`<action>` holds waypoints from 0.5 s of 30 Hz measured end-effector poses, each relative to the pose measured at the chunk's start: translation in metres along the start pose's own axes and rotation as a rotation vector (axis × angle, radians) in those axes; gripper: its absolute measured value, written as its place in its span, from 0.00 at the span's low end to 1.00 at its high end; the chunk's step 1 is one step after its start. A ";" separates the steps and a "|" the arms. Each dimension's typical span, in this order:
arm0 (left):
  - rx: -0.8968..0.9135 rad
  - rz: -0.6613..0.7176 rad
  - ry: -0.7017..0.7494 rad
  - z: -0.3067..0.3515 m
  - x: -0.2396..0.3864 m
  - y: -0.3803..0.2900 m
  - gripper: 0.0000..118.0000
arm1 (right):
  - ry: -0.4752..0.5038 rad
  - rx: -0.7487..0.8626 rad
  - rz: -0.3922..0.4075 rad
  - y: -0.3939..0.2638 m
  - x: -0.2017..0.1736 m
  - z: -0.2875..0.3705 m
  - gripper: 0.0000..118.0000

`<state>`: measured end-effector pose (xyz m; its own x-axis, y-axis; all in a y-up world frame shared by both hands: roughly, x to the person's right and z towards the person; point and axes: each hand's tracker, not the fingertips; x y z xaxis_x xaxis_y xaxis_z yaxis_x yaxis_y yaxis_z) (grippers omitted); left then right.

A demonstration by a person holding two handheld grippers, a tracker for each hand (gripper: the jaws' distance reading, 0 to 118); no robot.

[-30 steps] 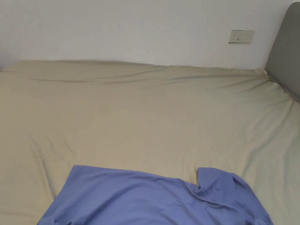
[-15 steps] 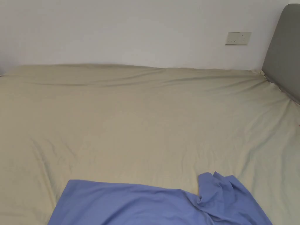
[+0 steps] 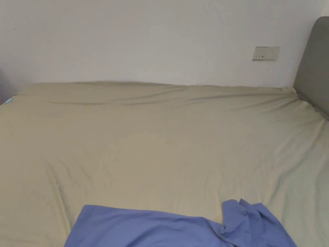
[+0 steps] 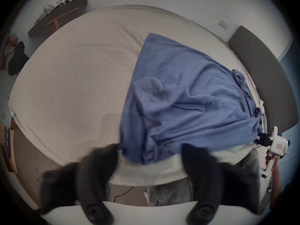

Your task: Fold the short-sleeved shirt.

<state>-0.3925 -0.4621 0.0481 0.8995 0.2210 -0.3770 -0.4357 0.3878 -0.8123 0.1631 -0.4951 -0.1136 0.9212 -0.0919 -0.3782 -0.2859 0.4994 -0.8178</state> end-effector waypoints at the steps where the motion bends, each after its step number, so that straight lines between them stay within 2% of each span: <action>1: 0.039 0.023 -0.009 0.011 0.003 -0.003 0.87 | -0.002 0.005 0.003 -0.001 0.001 0.000 0.14; 5: 0.181 0.085 0.026 0.045 0.005 -0.008 0.87 | -0.005 0.006 0.005 0.000 -0.001 0.000 0.14; 9: 0.267 0.076 0.041 0.075 0.014 -0.001 0.88 | -0.020 0.048 0.034 -0.008 -0.005 0.001 0.17; 12: 0.364 0.048 0.058 0.087 0.025 0.029 0.88 | -0.053 0.119 0.069 -0.019 -0.011 0.003 0.30; 13: 0.379 0.037 0.060 0.087 0.028 0.043 0.88 | -0.068 0.135 0.097 -0.021 -0.012 0.003 0.30; 15: 0.398 0.034 0.053 0.085 0.037 0.071 0.89 | -0.139 0.138 0.147 -0.022 -0.012 0.005 0.38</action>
<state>-0.3932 -0.3507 0.0140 0.8805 0.1969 -0.4313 -0.4344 0.6996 -0.5673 0.1597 -0.5008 -0.0888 0.9024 0.1057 -0.4177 -0.3899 0.6128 -0.6874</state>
